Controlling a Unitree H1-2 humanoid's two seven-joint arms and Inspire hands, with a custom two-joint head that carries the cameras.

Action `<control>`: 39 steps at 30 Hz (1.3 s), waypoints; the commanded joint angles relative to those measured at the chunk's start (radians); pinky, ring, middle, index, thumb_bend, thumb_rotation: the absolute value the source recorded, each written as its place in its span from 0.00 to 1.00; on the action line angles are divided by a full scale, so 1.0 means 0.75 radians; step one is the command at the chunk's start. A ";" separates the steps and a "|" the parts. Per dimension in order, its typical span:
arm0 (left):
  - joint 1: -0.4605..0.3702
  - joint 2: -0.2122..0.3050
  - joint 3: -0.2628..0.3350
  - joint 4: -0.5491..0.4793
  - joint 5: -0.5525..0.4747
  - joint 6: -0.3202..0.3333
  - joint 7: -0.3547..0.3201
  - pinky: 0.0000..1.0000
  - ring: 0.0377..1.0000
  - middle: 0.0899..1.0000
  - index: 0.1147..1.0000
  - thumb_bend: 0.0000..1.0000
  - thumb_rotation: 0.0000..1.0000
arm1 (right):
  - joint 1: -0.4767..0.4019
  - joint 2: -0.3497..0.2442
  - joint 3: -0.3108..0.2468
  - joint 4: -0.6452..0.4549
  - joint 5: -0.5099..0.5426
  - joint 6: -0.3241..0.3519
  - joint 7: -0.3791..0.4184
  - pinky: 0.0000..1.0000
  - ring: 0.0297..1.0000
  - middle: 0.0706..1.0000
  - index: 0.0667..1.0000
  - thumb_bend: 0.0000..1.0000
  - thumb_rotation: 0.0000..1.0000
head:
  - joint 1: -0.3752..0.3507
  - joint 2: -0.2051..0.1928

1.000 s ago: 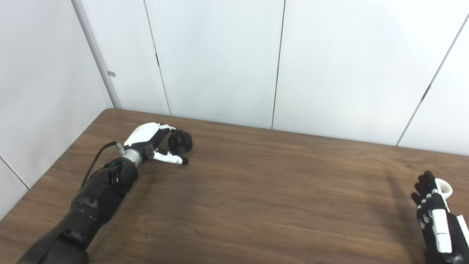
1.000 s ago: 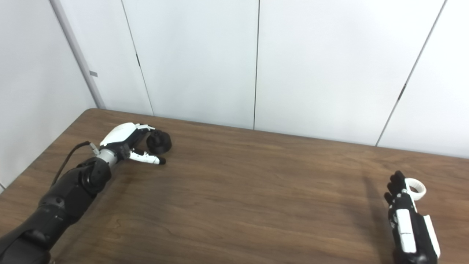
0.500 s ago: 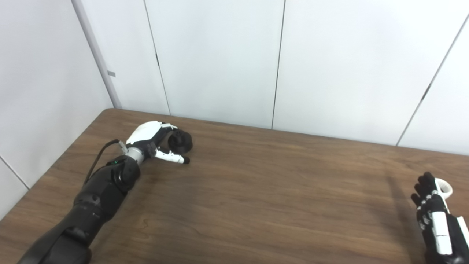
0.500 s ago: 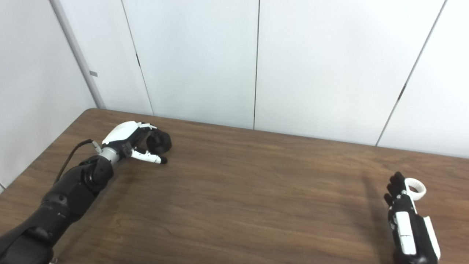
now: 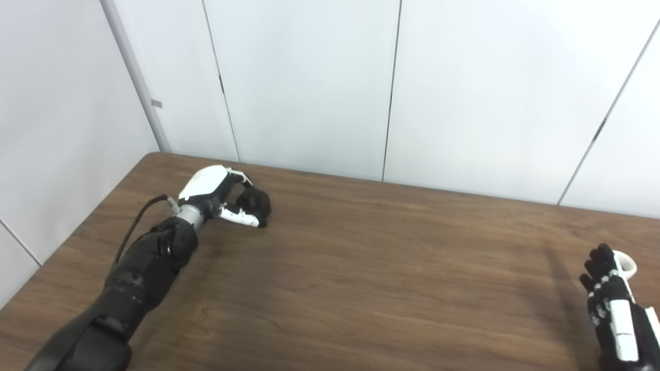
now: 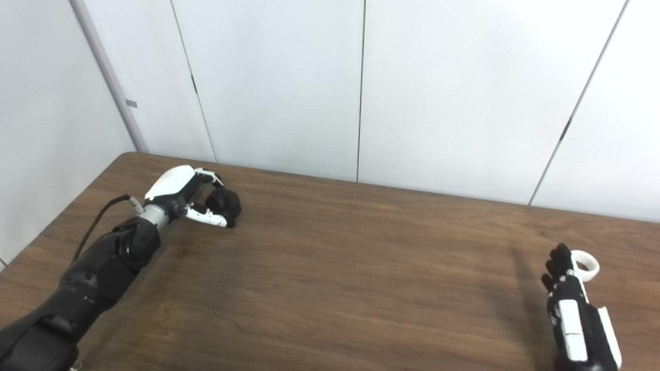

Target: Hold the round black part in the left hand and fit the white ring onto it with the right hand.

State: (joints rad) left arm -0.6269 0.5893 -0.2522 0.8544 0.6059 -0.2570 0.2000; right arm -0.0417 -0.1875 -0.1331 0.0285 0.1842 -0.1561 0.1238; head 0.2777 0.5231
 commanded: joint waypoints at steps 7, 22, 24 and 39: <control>-0.082 0.041 -0.011 -0.009 0.039 -0.045 0.065 1.00 0.94 0.72 0.42 0.52 0.05 | 0.044 0.007 -0.023 -0.060 0.047 0.013 -0.003 1.00 1.00 1.00 1.00 0.61 0.89 | 0.013 0.018; -0.065 0.044 -0.014 -0.034 0.022 -0.101 0.039 1.00 0.95 0.73 0.42 0.52 0.05 | 0.036 0.011 -0.018 -0.093 0.030 0.021 -0.007 1.00 1.00 1.00 1.00 0.61 0.90 | -0.009 0.032; -0.049 0.034 -0.008 -0.061 0.010 -0.121 0.038 1.00 0.95 0.72 0.42 0.52 0.05 | 0.035 0.015 -0.017 -0.097 0.032 0.022 -0.008 1.00 1.00 1.00 1.00 0.61 0.89 | -0.015 0.034; 0.084 -0.109 -0.020 -0.363 0.000 -0.173 -0.039 1.00 0.95 0.72 0.41 0.52 0.06 | 0.008 0.048 -0.009 -0.230 0.003 0.073 -0.023 1.00 1.00 1.00 1.00 0.64 0.87 | -0.087 0.061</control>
State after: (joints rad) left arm -0.5346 0.5007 -0.2733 0.6229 0.6190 -0.3728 0.1682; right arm -0.0038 -0.1526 -0.1419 -0.1021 0.1874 -0.0850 0.1137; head 0.2117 0.5676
